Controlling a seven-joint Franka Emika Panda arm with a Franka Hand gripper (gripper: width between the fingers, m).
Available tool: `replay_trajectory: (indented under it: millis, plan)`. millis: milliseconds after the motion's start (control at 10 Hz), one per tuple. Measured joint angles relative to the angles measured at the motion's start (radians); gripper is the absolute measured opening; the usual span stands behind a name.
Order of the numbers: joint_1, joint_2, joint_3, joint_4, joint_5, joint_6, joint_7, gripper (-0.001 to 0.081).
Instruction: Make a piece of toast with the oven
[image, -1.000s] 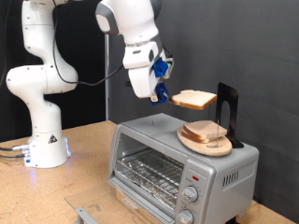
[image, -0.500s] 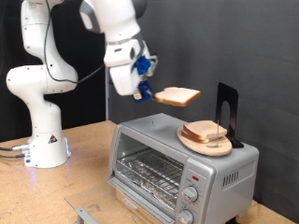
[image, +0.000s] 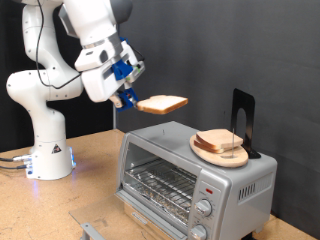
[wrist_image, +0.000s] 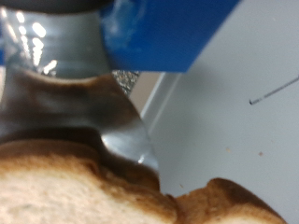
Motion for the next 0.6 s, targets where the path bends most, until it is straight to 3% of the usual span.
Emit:
replay_trajectory:
  millis: [400,600]
  plan:
    - [-0.005,0.000,-0.038,-0.013,-0.001,-0.061,-0.040,0.0468]
    - [-0.005,0.000,-0.035,-0.014,-0.008,-0.053,-0.074,0.0468]
